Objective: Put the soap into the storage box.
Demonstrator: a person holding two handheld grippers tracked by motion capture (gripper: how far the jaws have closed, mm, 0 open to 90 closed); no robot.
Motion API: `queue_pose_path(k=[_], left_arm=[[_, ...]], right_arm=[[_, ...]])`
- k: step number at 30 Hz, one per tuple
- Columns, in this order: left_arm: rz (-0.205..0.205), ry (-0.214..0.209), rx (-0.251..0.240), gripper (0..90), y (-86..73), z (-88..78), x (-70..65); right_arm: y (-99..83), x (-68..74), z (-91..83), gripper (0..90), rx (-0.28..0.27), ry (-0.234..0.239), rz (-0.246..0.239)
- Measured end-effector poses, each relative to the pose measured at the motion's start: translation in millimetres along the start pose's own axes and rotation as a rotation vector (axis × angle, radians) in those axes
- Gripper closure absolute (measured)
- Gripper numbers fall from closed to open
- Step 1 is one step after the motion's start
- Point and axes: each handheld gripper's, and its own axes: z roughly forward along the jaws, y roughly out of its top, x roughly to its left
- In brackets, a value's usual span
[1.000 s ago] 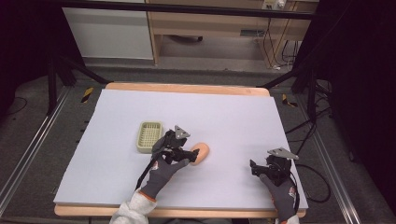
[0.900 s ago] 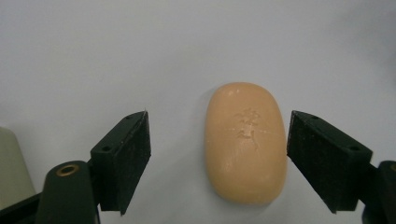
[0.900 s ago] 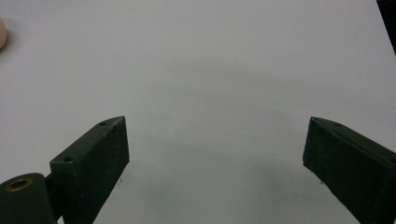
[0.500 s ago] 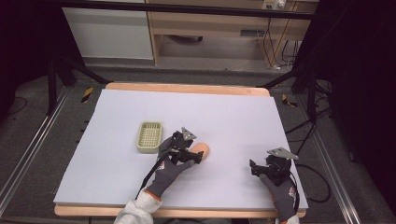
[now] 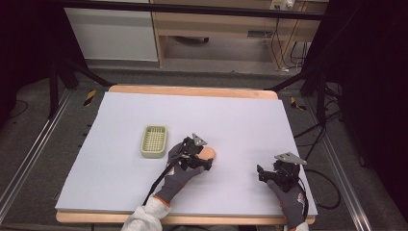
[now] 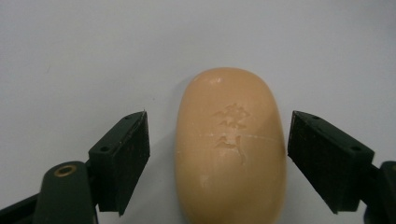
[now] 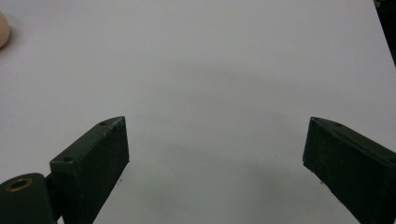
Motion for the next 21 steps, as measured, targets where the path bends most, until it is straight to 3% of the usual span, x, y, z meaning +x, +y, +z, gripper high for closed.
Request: queue_pose_path(k=[10,21], left_arm=[[0.019,0.0,0.048,23.3,-2.8,13.4,-4.9],[0.022,0.022,0.05,31.5,-1.2,13.3,-7.9]], right_arm=[[0.0,-0.4,-0.2,7.4,0.0,0.001,0.002],[0.0,-0.1,1.0,7.4,0.008,-0.003,0.003]])
